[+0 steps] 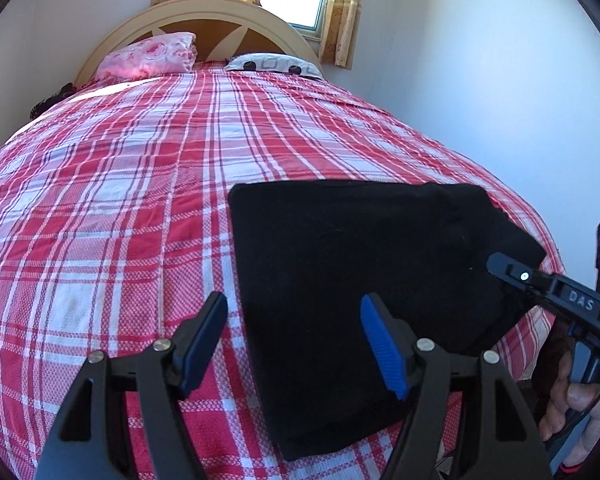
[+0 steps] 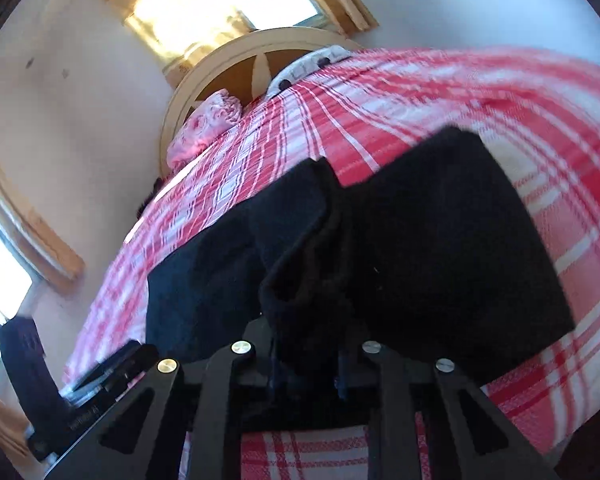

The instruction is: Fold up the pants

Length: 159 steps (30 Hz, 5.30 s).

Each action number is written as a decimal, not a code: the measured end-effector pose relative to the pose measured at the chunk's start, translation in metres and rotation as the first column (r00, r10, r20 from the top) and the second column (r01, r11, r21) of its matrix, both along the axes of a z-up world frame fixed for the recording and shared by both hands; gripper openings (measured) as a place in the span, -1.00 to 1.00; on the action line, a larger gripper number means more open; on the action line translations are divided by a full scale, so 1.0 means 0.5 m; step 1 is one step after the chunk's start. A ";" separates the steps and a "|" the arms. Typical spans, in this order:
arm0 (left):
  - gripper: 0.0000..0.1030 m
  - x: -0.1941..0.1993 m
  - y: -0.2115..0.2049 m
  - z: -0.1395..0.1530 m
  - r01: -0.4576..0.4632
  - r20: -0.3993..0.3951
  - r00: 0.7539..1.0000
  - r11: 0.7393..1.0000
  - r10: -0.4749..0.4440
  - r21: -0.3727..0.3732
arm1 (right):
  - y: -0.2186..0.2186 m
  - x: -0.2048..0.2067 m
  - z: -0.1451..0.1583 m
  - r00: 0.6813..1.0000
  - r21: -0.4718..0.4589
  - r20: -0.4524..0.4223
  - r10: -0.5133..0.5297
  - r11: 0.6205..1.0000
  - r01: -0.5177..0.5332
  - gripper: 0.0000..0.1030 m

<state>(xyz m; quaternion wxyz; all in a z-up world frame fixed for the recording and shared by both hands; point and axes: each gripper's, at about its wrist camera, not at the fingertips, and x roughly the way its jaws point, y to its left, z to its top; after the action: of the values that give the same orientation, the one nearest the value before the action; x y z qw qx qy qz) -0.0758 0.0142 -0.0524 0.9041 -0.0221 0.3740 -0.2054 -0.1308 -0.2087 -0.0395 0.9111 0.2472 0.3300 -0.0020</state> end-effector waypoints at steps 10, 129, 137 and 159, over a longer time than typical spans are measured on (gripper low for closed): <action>0.50 0.014 -0.039 0.042 0.003 0.077 0.997 1.000 -0.003 -0.007 | -0.045 -0.096 0.120 0.969 -0.254 0.244 -0.023 0.963 0.087 -0.61; 0.77 -0.054 -0.077 -0.053 -0.124 0.014 0.992 0.982 0.124 0.140 | 0.245 0.313 0.078 0.693 -0.224 -0.247 0.677 0.656 -0.721 -0.02; 0.69 -0.084 -0.089 -0.058 -0.138 0.023 0.990 0.978 0.136 0.156 | 0.303 0.356 -0.002 0.595 -0.330 -0.560 0.576 0.503 -0.799 -0.14; 0.68 -0.122 -0.106 -0.043 -0.058 -0.012 0.998 0.986 0.061 0.154 | 0.262 0.372 -0.022 0.745 -0.374 -0.529 0.407 0.676 -0.635 0.11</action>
<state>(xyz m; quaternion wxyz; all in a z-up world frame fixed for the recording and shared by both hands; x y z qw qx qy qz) -0.1366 -0.0387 -0.0739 0.9058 0.0350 0.3953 -0.1488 0.0553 -0.0776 -0.0505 0.8139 -0.1284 0.5533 0.1219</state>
